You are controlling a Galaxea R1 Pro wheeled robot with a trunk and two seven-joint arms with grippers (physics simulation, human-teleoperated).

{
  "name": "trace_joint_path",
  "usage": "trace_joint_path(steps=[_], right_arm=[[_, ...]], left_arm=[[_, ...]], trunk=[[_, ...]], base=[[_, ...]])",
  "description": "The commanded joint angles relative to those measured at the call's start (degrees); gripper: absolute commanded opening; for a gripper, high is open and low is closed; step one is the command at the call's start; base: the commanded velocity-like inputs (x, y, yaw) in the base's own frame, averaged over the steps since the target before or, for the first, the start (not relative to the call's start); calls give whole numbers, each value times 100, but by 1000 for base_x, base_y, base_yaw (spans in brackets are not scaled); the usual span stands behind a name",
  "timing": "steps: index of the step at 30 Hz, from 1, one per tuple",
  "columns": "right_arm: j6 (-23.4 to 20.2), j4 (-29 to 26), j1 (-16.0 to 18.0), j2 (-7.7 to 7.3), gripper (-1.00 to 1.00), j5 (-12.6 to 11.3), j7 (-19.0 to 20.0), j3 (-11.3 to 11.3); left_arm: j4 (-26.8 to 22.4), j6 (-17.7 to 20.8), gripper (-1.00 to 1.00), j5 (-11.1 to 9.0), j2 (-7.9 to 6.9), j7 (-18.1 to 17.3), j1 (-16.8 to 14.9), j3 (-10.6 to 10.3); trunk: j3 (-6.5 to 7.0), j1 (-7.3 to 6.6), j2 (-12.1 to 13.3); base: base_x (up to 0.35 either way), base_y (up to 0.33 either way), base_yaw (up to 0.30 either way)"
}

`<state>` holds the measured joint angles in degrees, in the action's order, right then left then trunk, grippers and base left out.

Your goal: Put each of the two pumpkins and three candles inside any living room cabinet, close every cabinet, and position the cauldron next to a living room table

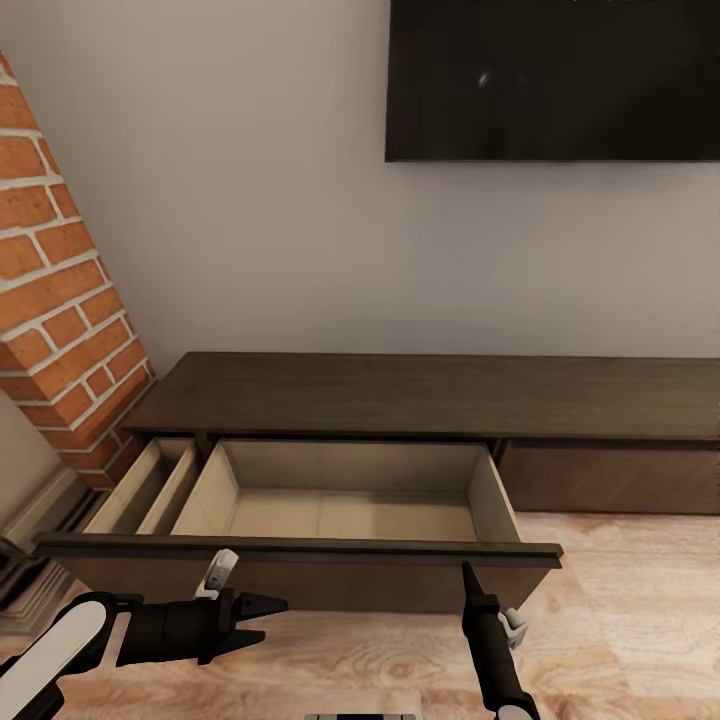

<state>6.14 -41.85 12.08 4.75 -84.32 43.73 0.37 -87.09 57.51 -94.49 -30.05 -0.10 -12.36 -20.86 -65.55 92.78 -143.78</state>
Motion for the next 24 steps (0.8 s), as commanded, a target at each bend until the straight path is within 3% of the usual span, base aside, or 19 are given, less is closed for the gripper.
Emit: trace_joint_path(steps=[1,8,9,24], right_arm=[[20,-69,5,0,-100,-58,66,-11],[19,-69,5,0,-100,-61,66,-11],[19,-69,5,0,100,-62,66,-11],[10,-69,5,0,100,-60,66,-11]], left_arm=[[-1,6,100,-8,-5,0,-3,-6],[-1,6,100,-8,-8,-1,-4,-6],[-1,6,100,-8,-6,-1,-3,-6],[-1,6,100,-8,-7,-2,-3,-6]], trunk=[[-4,-2,-3],[-4,-2,-3],[-4,-2,-3],[-4,-2,-3]], base=[[-7,0,0],[-1,0,0],[0,0,0],[-128,0,0]])
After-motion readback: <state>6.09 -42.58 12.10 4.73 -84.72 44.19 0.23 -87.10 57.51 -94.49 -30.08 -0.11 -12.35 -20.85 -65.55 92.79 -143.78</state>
